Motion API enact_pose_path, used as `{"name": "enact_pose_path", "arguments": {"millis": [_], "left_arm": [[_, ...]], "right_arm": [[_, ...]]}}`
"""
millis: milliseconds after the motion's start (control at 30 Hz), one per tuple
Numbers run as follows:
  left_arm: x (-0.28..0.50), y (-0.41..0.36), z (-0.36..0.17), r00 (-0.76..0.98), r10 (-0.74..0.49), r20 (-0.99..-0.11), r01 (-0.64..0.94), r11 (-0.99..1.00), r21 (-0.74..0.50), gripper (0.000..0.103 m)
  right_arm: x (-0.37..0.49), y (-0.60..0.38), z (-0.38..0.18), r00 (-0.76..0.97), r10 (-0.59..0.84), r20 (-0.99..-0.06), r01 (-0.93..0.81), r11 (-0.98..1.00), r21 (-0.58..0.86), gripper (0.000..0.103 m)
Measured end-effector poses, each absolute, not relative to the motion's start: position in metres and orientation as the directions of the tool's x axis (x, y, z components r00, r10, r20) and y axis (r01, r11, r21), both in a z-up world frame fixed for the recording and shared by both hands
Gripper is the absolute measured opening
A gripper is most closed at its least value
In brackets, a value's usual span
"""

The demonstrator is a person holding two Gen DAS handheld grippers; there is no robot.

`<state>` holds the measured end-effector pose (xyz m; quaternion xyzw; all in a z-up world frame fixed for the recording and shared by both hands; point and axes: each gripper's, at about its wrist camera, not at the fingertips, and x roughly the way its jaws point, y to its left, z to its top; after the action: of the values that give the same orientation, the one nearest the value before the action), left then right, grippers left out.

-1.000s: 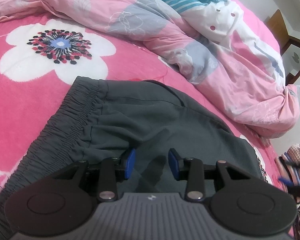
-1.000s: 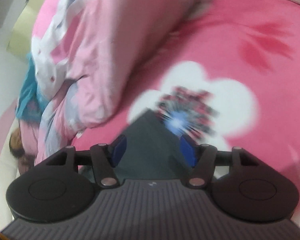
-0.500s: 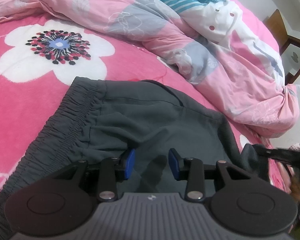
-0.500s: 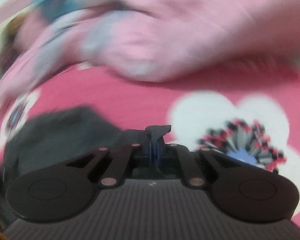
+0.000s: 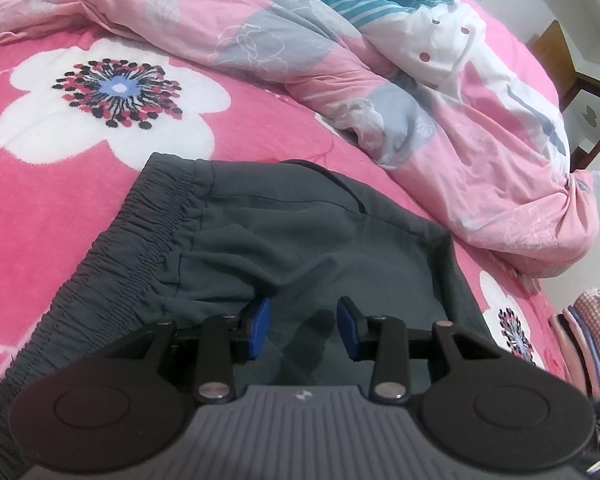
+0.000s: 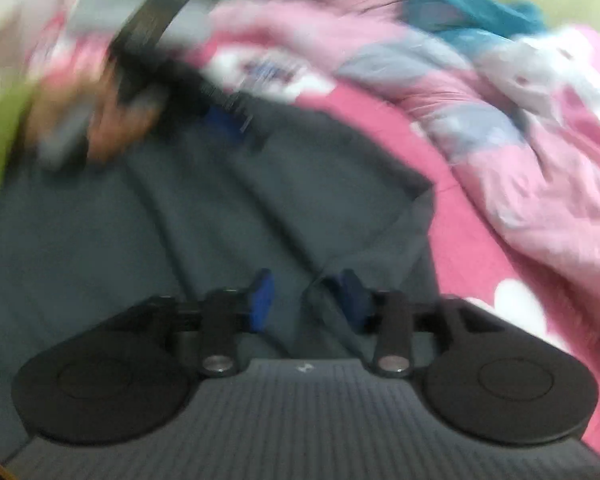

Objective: Fold clothes

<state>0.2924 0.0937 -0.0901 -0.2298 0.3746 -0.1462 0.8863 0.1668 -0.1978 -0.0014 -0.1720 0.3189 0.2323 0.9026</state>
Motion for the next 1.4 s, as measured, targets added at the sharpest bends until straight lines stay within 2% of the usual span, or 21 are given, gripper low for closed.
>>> {"name": "enact_pose_path", "arguments": {"millis": [100, 233, 333, 400, 500, 600, 733, 900, 1233, 1400], "left_arm": [[0.293, 0.094, -0.090, 0.676, -0.433, -0.596, 0.085, 0.850, -0.520, 0.038], [0.293, 0.095, -0.091, 0.675, -0.435, -0.596, 0.085, 0.848, -0.522, 0.038], [0.294, 0.096, -0.091, 0.674, -0.438, -0.595, 0.085, 0.846, -0.526, 0.038], [0.294, 0.096, -0.091, 0.674, -0.438, -0.594, 0.087, 0.846, -0.526, 0.039], [0.293, 0.095, -0.090, 0.677, -0.437, -0.592, 0.089, 0.847, -0.523, 0.039], [0.293, 0.095, -0.089, 0.682, -0.438, -0.585, 0.089, 0.844, -0.528, 0.039], [0.291, 0.096, -0.086, 0.696, -0.431, -0.574, 0.090, 0.845, -0.526, 0.039], [0.291, 0.095, -0.085, 0.700, -0.426, -0.573, 0.093, 0.850, -0.519, 0.041], [0.292, 0.091, -0.089, 0.694, -0.426, -0.580, 0.101, 0.855, -0.508, 0.043], [0.291, 0.090, -0.088, 0.694, -0.427, -0.579, 0.105, 0.856, -0.506, 0.044]], "right_arm": [[0.198, -0.229, 0.009, 0.704, 0.321, -0.634, -0.372, 0.927, 0.057, 0.066], [0.246, -0.260, -0.021, 0.610, 0.310, -0.729, -0.125, 0.947, 0.297, 0.065], [0.258, -0.258, -0.045, 0.547, 0.332, -0.768, -0.099, 0.937, 0.335, 0.054], [0.260, -0.252, -0.055, 0.519, 0.330, -0.788, -0.110, 0.941, 0.321, 0.013], [0.256, -0.248, -0.046, 0.562, 0.300, -0.771, -0.137, 0.953, 0.271, 0.004], [0.258, -0.254, -0.024, 0.654, 0.234, -0.719, -0.149, 0.972, 0.181, 0.003], [0.275, -0.274, 0.004, 0.763, 0.046, -0.645, -0.084, 0.996, -0.028, 0.002], [0.318, -0.314, 0.002, 0.776, -0.160, -0.610, 0.036, 0.977, -0.212, 0.002], [0.401, -0.337, -0.076, 0.693, -0.295, -0.658, 0.127, 0.948, -0.291, 0.002], [0.409, -0.346, -0.082, 0.688, -0.348, -0.637, 0.202, 0.935, -0.293, 0.006]]}}
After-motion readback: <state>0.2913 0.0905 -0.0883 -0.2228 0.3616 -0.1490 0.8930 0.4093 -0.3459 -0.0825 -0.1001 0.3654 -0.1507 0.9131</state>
